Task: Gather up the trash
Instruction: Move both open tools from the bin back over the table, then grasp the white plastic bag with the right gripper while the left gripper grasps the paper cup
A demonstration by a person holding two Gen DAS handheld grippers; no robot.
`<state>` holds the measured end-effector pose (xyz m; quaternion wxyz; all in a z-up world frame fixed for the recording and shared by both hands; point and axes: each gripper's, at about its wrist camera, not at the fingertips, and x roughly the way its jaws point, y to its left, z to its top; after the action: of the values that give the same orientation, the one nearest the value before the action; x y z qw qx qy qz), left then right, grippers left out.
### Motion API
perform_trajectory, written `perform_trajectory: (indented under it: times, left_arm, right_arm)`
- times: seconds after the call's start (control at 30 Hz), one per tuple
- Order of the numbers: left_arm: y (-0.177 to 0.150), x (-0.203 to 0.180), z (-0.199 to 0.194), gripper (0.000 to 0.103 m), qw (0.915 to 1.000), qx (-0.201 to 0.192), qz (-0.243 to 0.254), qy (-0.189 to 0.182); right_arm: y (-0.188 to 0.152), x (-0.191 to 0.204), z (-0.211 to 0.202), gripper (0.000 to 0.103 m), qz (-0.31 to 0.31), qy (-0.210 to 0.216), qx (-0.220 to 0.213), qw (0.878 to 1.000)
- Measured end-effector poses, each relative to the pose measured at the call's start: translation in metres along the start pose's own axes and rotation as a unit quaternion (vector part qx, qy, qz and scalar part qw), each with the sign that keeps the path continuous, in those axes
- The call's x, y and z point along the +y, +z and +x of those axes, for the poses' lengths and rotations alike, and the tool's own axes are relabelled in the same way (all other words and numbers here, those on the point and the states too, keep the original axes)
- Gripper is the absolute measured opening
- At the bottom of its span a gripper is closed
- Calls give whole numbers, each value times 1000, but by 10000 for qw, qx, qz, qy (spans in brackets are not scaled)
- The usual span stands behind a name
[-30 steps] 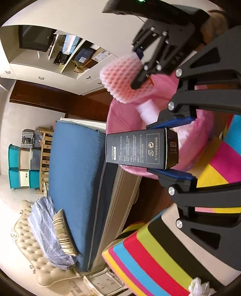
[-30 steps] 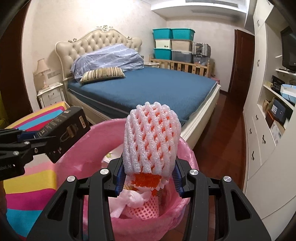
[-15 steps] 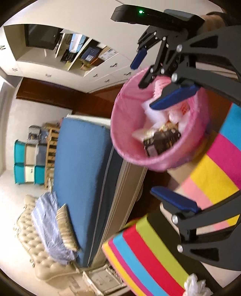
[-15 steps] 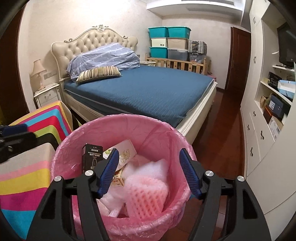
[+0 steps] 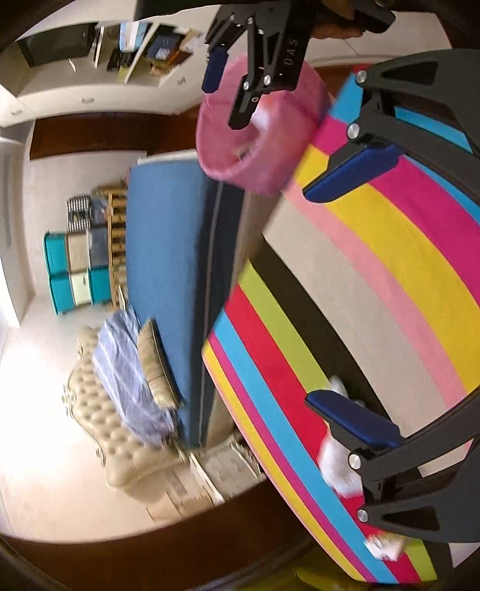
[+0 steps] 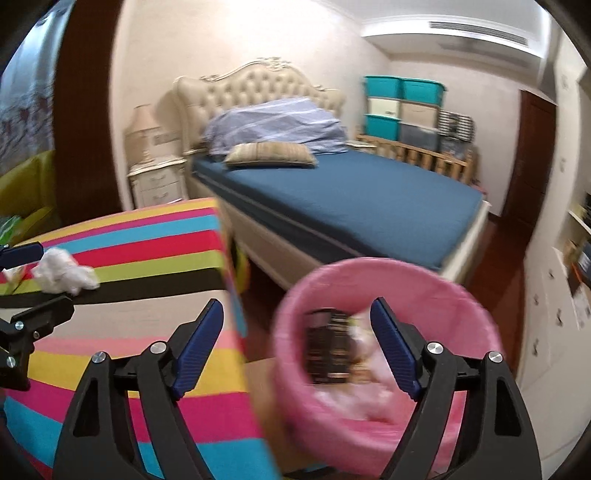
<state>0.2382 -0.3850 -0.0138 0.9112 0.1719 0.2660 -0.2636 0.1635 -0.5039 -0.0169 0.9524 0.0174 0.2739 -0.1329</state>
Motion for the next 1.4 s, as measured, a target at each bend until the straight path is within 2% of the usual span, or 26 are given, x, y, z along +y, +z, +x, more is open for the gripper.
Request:
perform_trajectory:
  times: [0.2, 0.3, 0.37, 0.5, 0.63, 0.77, 0.83, 0.9, 0.97, 1.07, 1.2, 1.33, 1.4]
  left_arm:
    - [-39, 74, -31, 98, 9972, 0, -181, 725]
    - [-61, 128, -49, 98, 9917, 56, -595, 1139]
    - [-74, 160, -57, 98, 9869, 137, -942, 1304]
    - [-102, 224, -74, 98, 9710, 287, -1574, 1779]
    - [-134, 275, -85, 98, 9557, 501, -1965, 2135]
    - [-160, 312, -88, 98, 9424, 707, -2429, 2188]
    - [-169, 321, -88, 98, 9370, 754, -2581, 2231]
    - [-176, 321, -87, 98, 9353, 782, -2563, 2310]
    - [-181, 318, -82, 98, 9369, 823, -2388, 2418]
    - [-182, 317, -76, 98, 9407, 889, -2423, 2203]
    - [-184, 313, -75, 98, 9394, 951, -2393, 2265]
    - [-179, 303, -72, 98, 9459, 931, -2135, 2257]
    - [-178, 301, -72, 98, 9482, 912, -2084, 2218]
  right_arm:
    - [-3, 66, 16, 78, -313, 440, 266, 9982]
    - [-2, 103, 21, 78, -482, 684, 370, 9958]
    - [-2, 129, 21, 82, -643, 839, 389, 9936]
    - [-1, 180, 29, 84, -1062, 1113, 508, 9868]
    - [1, 228, 41, 84, -1405, 1331, 642, 9790]
    - [7, 265, 59, 84, -1676, 1483, 808, 9713]
    - [10, 281, 69, 84, -1852, 1505, 835, 9675]
    - [13, 296, 76, 84, -1993, 1530, 873, 9640]
    - [18, 307, 82, 84, -2063, 1541, 837, 9627]
    - [23, 318, 87, 84, -2100, 1584, 803, 9614]
    - [25, 337, 98, 84, -2255, 1527, 965, 9573]
    - [24, 352, 99, 84, -2500, 1483, 961, 9520]
    - [22, 358, 96, 80, -2607, 1553, 919, 9484]
